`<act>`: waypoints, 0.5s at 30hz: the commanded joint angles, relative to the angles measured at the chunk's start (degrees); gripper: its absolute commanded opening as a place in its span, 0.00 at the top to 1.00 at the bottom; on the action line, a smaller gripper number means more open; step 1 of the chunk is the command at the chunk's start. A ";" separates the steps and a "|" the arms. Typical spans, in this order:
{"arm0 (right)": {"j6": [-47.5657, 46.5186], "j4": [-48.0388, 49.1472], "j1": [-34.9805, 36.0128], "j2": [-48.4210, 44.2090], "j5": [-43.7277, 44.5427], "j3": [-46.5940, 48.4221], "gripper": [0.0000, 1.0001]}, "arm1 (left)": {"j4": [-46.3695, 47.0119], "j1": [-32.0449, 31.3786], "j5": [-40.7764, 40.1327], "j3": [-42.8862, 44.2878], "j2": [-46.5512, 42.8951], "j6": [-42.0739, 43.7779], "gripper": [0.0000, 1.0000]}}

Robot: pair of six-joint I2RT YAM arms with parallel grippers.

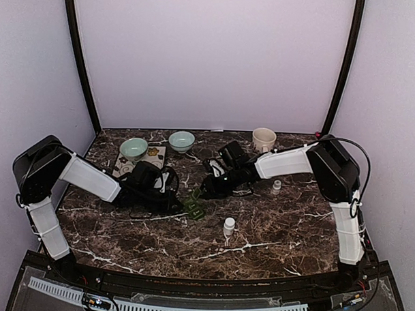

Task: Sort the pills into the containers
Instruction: Close the lid of the pill container on the pill container.

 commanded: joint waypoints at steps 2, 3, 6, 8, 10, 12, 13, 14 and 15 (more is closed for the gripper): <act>0.36 -0.07 -0.46 -2.40 2.07 -1.38 0.64 | -0.88 0.45 0.68 1.01 -0.15 0.58 1.00; 0.38 -0.08 -0.46 -2.48 2.02 -1.45 0.64 | -0.89 0.45 0.68 1.01 -0.13 0.56 1.00; 0.49 -0.05 -0.46 -2.69 2.14 -1.59 0.64 | -0.90 0.45 0.76 1.01 -0.15 0.60 1.00; 0.48 -0.09 -0.50 -3.00 2.37 -1.74 0.63 | -0.85 0.44 0.79 1.00 -0.07 0.61 1.00; 0.47 -0.13 -0.61 -3.28 2.62 -1.88 0.63 | -0.79 0.49 0.85 1.00 0.01 0.62 1.00; 0.59 -0.01 -0.77 -3.49 2.75 -2.02 0.63 | -0.63 0.45 0.94 0.88 0.02 0.53 1.00; 0.56 -0.06 -0.82 -3.63 2.70 -2.10 0.63 | -0.63 0.45 0.87 0.87 0.10 0.55 1.00; 0.57 -0.06 -0.81 -3.71 2.81 -2.11 0.63 | -0.56 0.45 0.89 0.91 0.11 0.54 1.00; 0.58 -0.06 -0.88 -3.86 2.92 -2.20 0.63 | -0.55 0.45 0.93 1.00 0.13 0.55 1.00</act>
